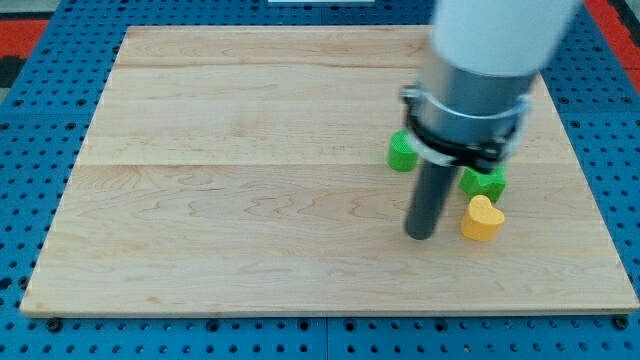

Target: Push the yellow heart towards the bottom right of the board

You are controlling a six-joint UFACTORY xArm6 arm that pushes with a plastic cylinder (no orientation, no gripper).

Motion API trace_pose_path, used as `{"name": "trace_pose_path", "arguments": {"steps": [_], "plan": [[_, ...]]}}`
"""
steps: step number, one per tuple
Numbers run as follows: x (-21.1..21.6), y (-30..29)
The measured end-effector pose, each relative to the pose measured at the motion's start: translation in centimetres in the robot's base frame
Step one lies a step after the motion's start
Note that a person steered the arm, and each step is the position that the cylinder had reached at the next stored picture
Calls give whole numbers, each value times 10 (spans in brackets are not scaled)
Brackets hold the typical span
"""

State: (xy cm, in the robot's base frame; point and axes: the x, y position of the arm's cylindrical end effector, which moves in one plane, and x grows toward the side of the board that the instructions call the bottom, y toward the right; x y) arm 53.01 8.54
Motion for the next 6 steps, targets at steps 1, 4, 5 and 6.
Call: {"name": "trace_pose_path", "arguments": {"steps": [1, 4, 5, 6], "plan": [[-7, 34], [-41, 74], [-39, 88], [-2, 105]]}}
